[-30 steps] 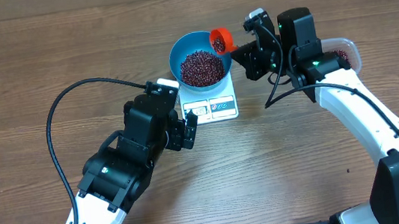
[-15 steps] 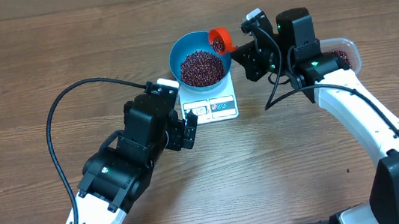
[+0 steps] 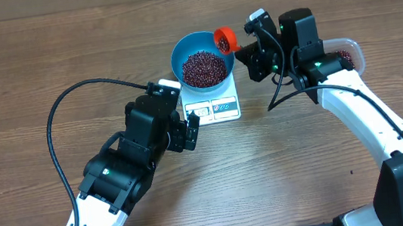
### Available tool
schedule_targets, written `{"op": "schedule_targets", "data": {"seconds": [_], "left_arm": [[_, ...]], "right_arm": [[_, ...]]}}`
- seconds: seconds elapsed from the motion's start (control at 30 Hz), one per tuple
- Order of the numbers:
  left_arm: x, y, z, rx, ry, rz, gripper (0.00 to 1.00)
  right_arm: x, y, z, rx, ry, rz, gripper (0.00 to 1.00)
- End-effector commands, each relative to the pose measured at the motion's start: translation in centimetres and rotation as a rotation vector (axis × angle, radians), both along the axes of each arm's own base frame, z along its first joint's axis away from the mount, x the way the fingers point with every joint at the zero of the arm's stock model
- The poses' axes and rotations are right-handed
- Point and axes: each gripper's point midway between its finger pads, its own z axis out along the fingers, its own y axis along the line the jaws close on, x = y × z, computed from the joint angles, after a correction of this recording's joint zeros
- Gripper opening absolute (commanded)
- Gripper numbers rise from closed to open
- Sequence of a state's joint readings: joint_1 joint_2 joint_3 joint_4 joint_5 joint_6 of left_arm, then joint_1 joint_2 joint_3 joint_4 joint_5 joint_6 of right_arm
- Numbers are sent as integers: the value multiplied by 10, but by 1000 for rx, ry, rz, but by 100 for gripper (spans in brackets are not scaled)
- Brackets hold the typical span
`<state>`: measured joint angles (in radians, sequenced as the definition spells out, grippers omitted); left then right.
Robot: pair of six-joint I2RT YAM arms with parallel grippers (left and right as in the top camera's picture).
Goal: Scoop item into bowl and weigh 150g on scale
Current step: 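Tilt the scoop further over the bowl to pour more beans, then move the red scoop right back over the clear bean tub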
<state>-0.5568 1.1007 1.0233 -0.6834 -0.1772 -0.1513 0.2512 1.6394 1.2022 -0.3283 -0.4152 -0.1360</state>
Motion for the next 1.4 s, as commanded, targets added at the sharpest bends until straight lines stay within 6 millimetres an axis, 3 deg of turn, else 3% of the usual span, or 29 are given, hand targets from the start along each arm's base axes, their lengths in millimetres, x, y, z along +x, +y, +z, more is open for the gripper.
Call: {"op": "schedule_targets", "data": {"seconds": [0.0,0.2,0.5,0.67,0.87,1.37], "left_arm": [[1,0,-2,8,-1,6,100],[1,0,-2,8,0,6,99],[1,0,-2,8,0,6,100],[1,0,-2,8,0,6,99],[1,0,-2,8,-1,6,99],[1,0,-2,8,0,6,99]], "right_arm": [[-1,3,8,19,-8,9,4],[-4,3,5,74,74,-47,4],[-23,25,17,264,207,18,4],[-25,19,26,318,223,35,4],[-21,-9,46,377,202,1,4],[-20,-136,51,400,243,-330,4]]}}
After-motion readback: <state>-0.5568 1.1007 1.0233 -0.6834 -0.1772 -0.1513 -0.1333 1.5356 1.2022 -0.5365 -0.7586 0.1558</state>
